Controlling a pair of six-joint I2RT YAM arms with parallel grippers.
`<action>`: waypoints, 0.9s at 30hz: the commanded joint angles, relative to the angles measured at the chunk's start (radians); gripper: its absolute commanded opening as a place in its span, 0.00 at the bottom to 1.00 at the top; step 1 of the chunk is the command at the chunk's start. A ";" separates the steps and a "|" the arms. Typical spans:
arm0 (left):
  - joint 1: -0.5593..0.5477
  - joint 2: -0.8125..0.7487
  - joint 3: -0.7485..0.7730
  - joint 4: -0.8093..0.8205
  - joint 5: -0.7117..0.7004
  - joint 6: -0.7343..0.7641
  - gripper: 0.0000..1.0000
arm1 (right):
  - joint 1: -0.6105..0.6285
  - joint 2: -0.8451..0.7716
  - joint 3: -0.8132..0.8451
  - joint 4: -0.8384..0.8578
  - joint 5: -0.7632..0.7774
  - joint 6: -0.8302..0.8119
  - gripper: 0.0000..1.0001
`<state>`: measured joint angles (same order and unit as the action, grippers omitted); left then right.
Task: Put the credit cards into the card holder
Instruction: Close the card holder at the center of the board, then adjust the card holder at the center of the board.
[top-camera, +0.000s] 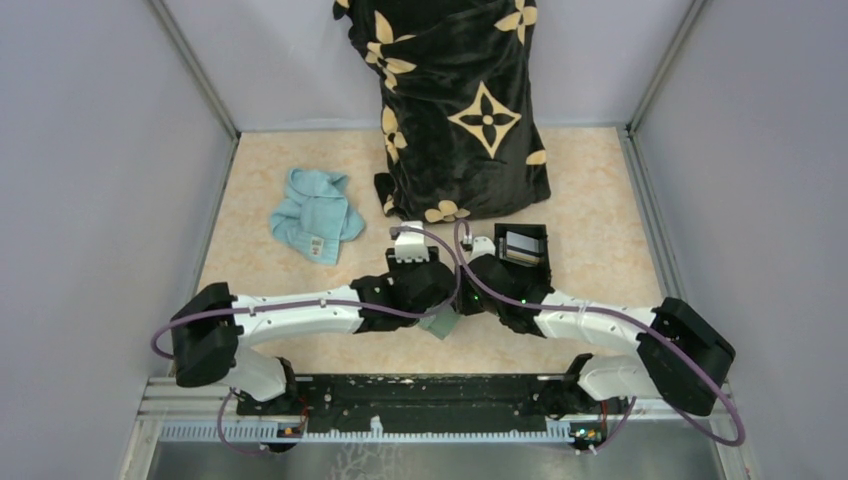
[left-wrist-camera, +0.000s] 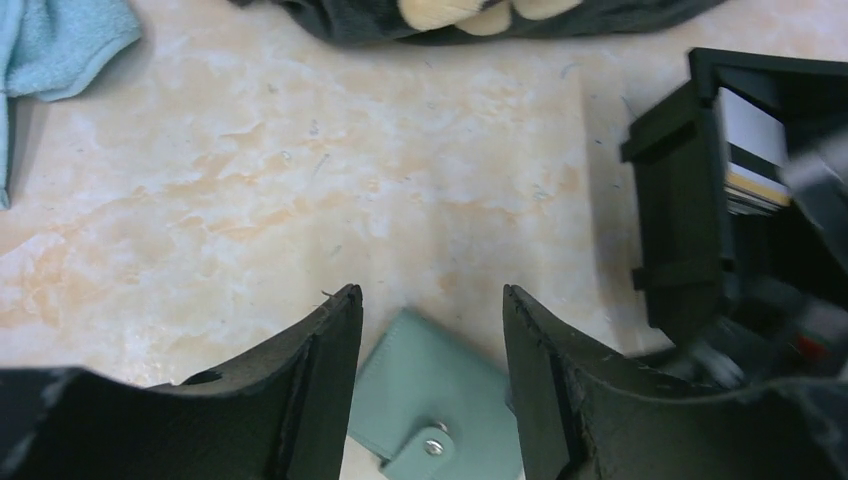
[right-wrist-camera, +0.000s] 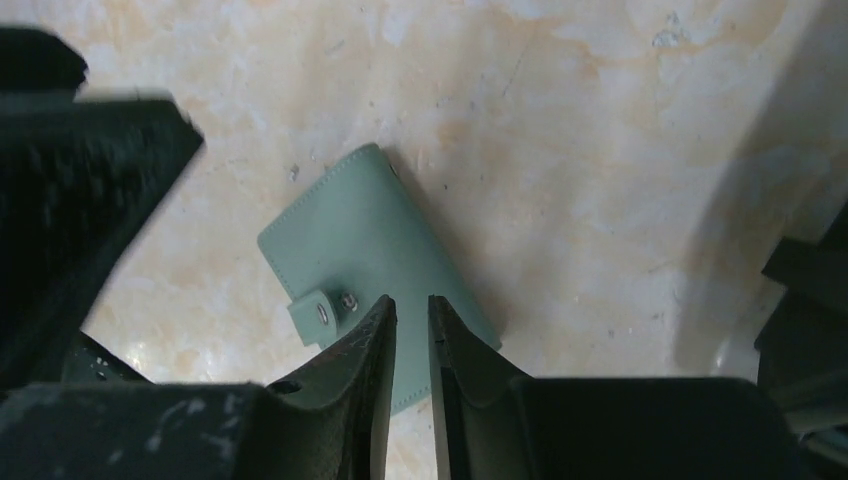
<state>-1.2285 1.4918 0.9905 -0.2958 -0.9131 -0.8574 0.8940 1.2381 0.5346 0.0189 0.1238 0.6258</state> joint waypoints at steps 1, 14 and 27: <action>0.069 -0.063 -0.099 0.168 0.063 0.035 0.59 | 0.057 -0.054 -0.013 -0.087 0.125 0.062 0.18; 0.249 0.014 -0.247 0.459 0.367 0.096 0.48 | 0.127 -0.051 -0.071 -0.149 0.184 0.172 0.03; 0.325 0.212 -0.212 0.606 0.553 0.160 0.45 | 0.128 0.086 -0.023 -0.090 0.187 0.165 0.02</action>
<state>-0.9302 1.6650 0.7540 0.2321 -0.4534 -0.7353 1.0130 1.2713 0.4706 -0.0963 0.2916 0.7986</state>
